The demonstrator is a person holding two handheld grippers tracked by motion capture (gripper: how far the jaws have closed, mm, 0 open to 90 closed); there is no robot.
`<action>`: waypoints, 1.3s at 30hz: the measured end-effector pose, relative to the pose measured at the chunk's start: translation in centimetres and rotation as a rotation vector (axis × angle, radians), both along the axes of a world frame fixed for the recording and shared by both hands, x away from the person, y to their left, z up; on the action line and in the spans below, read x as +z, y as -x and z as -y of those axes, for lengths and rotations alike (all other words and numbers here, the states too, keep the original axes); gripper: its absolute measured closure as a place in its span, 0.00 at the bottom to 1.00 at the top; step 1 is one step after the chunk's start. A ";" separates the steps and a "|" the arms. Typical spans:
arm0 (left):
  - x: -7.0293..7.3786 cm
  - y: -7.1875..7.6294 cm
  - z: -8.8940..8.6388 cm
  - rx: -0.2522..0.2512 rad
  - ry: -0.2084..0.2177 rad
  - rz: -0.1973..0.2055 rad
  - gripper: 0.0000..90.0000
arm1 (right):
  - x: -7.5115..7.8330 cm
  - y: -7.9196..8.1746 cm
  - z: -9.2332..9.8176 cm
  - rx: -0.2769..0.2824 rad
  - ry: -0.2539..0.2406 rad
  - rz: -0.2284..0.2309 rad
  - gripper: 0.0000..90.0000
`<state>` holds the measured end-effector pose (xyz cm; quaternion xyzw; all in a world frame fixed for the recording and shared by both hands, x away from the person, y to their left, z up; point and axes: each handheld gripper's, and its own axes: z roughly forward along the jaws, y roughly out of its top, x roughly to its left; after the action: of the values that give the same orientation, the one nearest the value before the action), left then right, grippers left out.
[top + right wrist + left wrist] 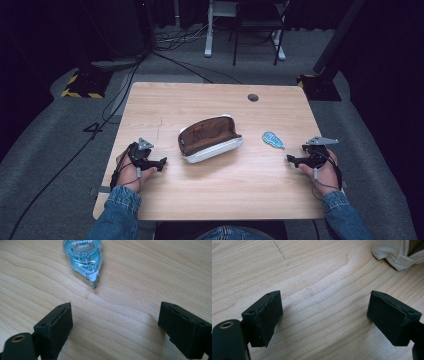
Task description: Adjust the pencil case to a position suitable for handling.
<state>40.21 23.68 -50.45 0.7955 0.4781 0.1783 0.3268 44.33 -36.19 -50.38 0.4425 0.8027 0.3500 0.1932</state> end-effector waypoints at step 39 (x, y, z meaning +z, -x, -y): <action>6.3 -0.8 1.9 -0.081 0.094 0.063 0.26 | 0.0 0.0 0.0 0.007 -0.005 0.008 0.18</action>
<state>41.01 21.73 -44.18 0.7921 0.4428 0.1672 0.3854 44.29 -36.15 -50.37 0.4389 0.8026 0.3543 0.1941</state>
